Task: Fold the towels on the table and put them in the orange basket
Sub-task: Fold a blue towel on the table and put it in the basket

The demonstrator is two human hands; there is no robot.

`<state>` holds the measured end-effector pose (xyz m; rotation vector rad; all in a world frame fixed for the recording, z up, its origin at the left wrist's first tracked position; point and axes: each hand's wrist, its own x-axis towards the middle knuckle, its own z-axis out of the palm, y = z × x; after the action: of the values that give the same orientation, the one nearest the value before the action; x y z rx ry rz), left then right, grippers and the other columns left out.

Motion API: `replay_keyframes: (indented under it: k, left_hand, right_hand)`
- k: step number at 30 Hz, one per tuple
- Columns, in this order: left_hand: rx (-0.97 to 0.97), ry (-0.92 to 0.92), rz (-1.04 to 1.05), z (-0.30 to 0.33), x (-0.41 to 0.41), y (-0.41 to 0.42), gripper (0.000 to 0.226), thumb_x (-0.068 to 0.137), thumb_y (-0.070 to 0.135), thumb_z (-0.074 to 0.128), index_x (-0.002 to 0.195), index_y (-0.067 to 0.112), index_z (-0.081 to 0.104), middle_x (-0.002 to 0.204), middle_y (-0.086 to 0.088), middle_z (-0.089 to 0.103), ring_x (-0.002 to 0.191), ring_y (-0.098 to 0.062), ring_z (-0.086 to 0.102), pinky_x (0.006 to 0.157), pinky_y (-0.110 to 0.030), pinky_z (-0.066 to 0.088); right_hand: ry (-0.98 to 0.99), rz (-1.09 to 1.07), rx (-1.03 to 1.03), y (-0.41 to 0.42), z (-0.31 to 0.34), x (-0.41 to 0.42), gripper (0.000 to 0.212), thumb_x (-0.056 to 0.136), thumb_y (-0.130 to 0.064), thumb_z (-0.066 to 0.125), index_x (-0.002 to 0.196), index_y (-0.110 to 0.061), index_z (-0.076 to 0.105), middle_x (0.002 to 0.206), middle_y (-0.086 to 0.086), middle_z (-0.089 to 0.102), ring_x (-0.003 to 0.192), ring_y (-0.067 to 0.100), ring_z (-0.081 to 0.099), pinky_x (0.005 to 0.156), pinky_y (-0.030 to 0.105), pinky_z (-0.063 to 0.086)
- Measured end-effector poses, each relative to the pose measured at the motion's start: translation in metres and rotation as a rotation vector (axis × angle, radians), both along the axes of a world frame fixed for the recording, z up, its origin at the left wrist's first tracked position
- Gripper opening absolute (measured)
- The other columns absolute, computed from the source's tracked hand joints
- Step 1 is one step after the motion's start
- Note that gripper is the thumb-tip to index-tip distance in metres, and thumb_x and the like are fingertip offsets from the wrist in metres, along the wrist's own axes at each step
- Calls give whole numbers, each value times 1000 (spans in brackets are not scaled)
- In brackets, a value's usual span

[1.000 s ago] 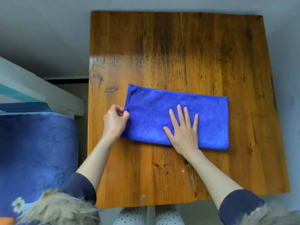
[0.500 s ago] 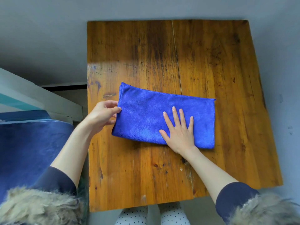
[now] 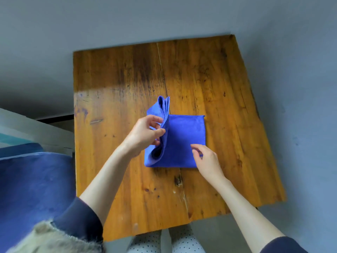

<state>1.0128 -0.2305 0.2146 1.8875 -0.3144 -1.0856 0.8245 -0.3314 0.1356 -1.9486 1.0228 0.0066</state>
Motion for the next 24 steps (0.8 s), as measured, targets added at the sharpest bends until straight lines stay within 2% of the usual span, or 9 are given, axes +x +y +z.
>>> replay_keyframes:
  k: [3,6,8,10,12,16,19,24]
  left_hand:
    - [46,-21,-30,-16,-26,-33,21,86,2,58,105,13,57,75,2,48,55,-12,50,53,-21,54]
    - [130,-64,-39,-40,-49,-58,26,86,4,57,111,11,57,75,3,49,55,-15,54,62,-29,58]
    - [179,-115,-40,-55,-61,-67,28,87,6,55,114,11,56,77,4,50,65,-21,59,75,-41,58]
    - [204,-176,-46,-66,-71,-73,28,87,7,55,115,12,56,80,4,52,82,-29,63,81,-45,55]
    - [214,-246,-46,-71,-78,-76,29,87,9,54,115,14,57,84,3,55,91,-32,63,83,-46,53]
    - [163,-355,-13,-77,-92,-84,26,85,11,56,111,15,58,87,3,55,90,-26,60,82,-46,52]
    - [174,-410,-70,-84,-104,-89,27,84,11,58,111,16,58,89,3,55,89,-24,58,82,-38,49]
    - [178,-450,-174,-95,-115,-88,29,90,9,54,119,9,57,103,-8,59,92,-27,58,84,-31,42]
  right_hand:
    - [-3,-201,184,-17,-3,-17,25,96,-15,47,115,-9,63,95,1,65,83,11,64,79,29,55]
    - [-27,-259,332,-30,-12,-27,24,97,-15,45,113,-5,62,91,4,66,79,15,64,71,22,54]
    - [-48,-257,382,-35,-17,-30,24,98,-14,44,112,-5,61,91,6,65,80,16,64,70,19,54]
    - [-67,-233,398,-37,-20,-33,24,98,-14,43,113,-7,61,89,2,65,80,14,65,70,18,54]
    - [-82,-197,374,-39,-21,-36,24,98,-15,43,112,-12,61,89,-4,65,81,8,65,72,18,53]
    - [-105,-191,355,-40,-27,-42,23,98,-14,44,111,-12,63,91,-5,66,84,7,66,77,22,55]
    - [-105,-214,397,-42,-31,-45,23,98,-14,43,108,-12,64,91,-2,68,83,8,67,75,24,56]
    - [-90,-209,398,-45,-33,-43,21,98,-19,44,103,-16,64,88,-4,68,81,11,67,75,27,56]
